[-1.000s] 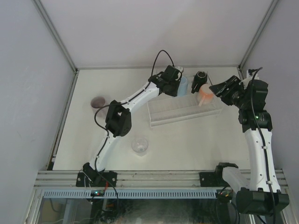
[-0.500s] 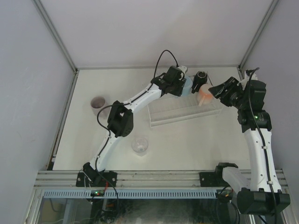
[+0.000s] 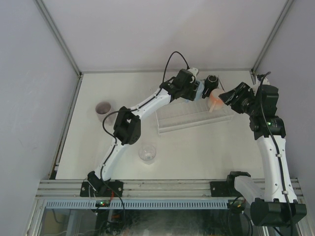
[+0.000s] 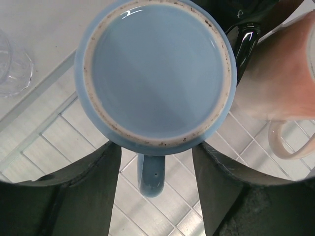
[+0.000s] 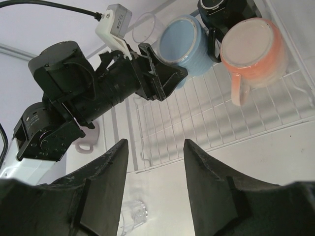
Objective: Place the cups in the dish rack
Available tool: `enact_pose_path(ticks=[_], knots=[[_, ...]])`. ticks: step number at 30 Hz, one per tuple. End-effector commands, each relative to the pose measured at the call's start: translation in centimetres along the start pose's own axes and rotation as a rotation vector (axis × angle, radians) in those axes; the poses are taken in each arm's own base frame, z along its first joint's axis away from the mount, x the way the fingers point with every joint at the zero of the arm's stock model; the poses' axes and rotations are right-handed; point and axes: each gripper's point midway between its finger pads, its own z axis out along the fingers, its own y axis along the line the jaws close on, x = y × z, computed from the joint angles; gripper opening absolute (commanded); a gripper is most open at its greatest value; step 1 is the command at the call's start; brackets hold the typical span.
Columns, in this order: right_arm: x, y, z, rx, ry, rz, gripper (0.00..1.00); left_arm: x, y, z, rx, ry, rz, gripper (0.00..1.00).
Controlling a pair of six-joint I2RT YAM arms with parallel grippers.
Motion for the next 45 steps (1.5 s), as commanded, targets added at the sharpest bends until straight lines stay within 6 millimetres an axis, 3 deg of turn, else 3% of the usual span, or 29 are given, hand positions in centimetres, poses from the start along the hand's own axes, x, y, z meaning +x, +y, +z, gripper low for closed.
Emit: enact_pose_path(ticks=[1,5,15,22,26,31,36,41,45], knots=[[-1.5,1.3,-0.9,-0.030,-0.056,-0.050,0.48,-4.5,-1.0,-1.2,0.017,-0.135,0.002,0.65],[-1.4,1.4,-0.9,-0.033,-0.054,-0.048,0.48,-4.1,-0.8,-2.0,0.012,-0.123,-0.005,0.68],[-1.2,1.4,-1.2,-0.034,-0.062,-0.063,0.48,-5.6,0.5,-8.9,-0.017,-0.181,-0.043,0.75],[-0.4,1.3,-1.1,-0.053,-0.054,-0.042,0.48,-9.0,4.2,-14.0,-0.077,-0.216,-0.182,0.75],[-0.6,1.7,-1.1,-0.071,-0.061,-0.038,0.48,-11.8,7.2,-15.5,-0.125,-0.276,-0.251,0.75],[-0.8,2.1,-1.3,-0.089,-0.071,-0.031,0.48,-13.6,11.6,-14.4,-0.185,-0.292,-0.353,0.76],[-1.3,2.1,-1.4,-0.089,-0.090,-0.034,0.48,-14.0,14.0,-11.5,-0.181,-0.324,-0.447,0.76],[-1.9,1.7,-1.5,-0.062,-0.102,-0.054,0.48,-12.6,13.7,-8.0,-0.126,-0.282,-0.489,0.73],[-2.2,1.3,-1.3,-0.043,-0.106,-0.062,0.48,-11.4,14.1,-6.3,-0.136,-0.261,-0.487,0.73]])
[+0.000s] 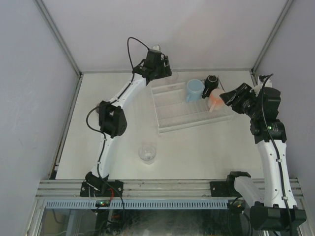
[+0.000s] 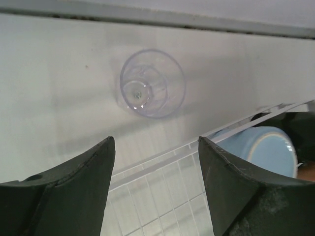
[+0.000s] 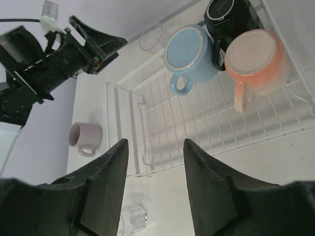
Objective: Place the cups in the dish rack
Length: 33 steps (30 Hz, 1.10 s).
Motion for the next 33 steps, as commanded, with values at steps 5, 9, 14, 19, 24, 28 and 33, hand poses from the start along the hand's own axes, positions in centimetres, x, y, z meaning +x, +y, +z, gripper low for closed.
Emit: enact_pose_path(ticks=[5,9,14,19,24,28,33], knots=[[-1.8,0.0,0.1,0.011,-0.055,-0.048,0.48,-3.5,-0.1,0.9,0.027,-0.112,-0.058,0.73],[-1.9,-0.3,0.4,0.018,-0.053,-0.046,0.48,-4.0,1.3,1.8,-0.004,-0.142,-0.085,0.73],[-2.2,-0.6,0.8,0.026,-0.054,-0.047,0.48,-3.6,2.9,3.4,-0.012,-0.131,-0.131,0.72],[-2.5,-0.8,1.2,0.039,-0.052,-0.058,0.48,-3.0,2.6,4.6,0.031,-0.114,-0.125,0.71],[-2.5,-1.2,1.6,0.049,-0.046,-0.064,0.48,-2.7,1.8,5.3,0.086,-0.105,-0.119,0.70],[-2.5,-1.3,1.7,0.053,-0.042,-0.065,0.48,-1.6,1.7,5.7,0.095,-0.076,-0.109,0.66],[-2.4,-1.5,1.8,0.063,-0.036,-0.066,0.48,-0.8,2.1,6.2,0.089,-0.060,-0.107,0.65]])
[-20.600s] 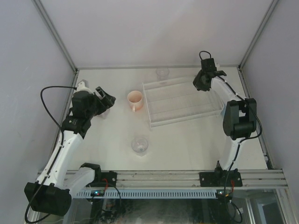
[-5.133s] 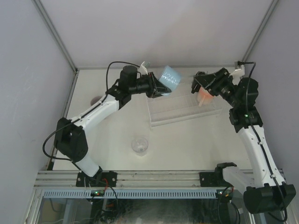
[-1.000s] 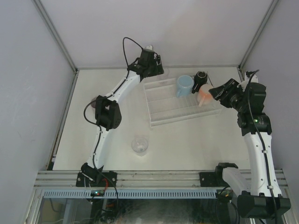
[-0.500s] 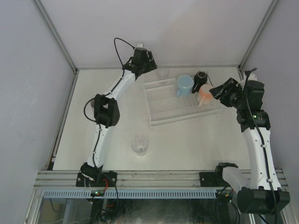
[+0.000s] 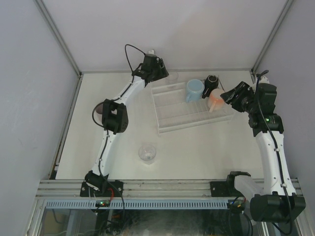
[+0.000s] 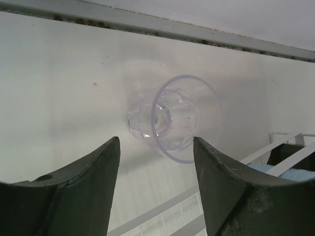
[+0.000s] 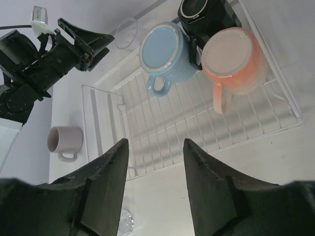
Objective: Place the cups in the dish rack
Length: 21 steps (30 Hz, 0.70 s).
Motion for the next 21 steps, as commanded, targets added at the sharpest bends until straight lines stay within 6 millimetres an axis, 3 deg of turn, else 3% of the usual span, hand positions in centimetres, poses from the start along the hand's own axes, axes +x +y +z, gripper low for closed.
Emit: enact_pose_path(ticks=[1,21], knots=[[-2.3,1.1,-0.6,-0.019,-0.073,-0.051,0.48,-2.9,-2.6,-0.8,0.082,-0.074,0.007,0.65],[-2.4,0.7,-0.7,-0.003,-0.078,-0.055,0.48,-2.1,-1.7,0.3,0.059,-0.066,0.029,0.60]])
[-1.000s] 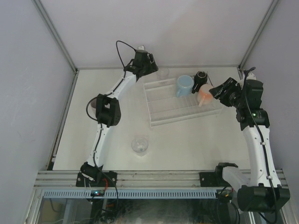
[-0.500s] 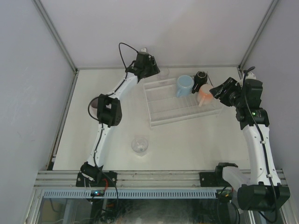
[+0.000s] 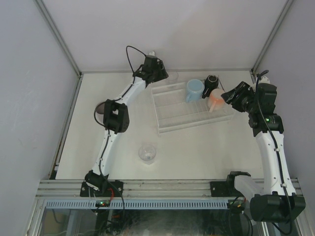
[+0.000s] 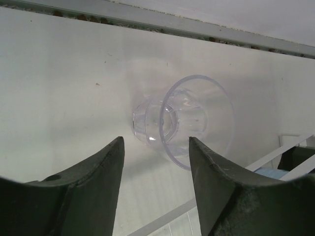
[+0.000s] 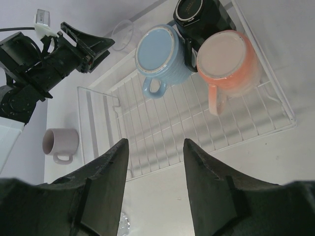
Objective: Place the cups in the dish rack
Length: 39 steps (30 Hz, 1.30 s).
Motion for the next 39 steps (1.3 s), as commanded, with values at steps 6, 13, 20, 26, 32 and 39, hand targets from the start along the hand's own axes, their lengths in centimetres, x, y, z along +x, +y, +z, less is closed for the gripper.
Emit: enact_pose_path(ticks=[6,13,20,26,32,39], knots=[[-2.4,1.2,-0.7,-0.022,-0.070,-0.042,0.48,-3.0,-1.9,-0.7,0.057,-0.075,0.029,0.53],[-2.4,1.2,-0.5,-0.022,-0.066,-0.037,0.48,-2.3,-1.3,-0.7,0.044,-0.044,0.057,0.49],[-2.2,1.1,-0.5,-0.019,-0.060,-0.033,0.48,-1.8,-0.3,-0.8,0.003,-0.024,0.091,0.50],[-2.2,1.1,-0.5,-0.020,-0.060,-0.030,0.48,-1.5,0.0,-0.6,-0.006,-0.016,0.096,0.51],[-2.2,1.0,-0.5,-0.015,-0.060,-0.030,0.48,-1.1,0.3,-0.4,-0.015,-0.008,0.090,0.49],[-2.3,1.1,-0.4,-0.021,-0.061,-0.029,0.48,-1.5,1.3,-1.2,-0.076,-0.013,0.124,0.47]])
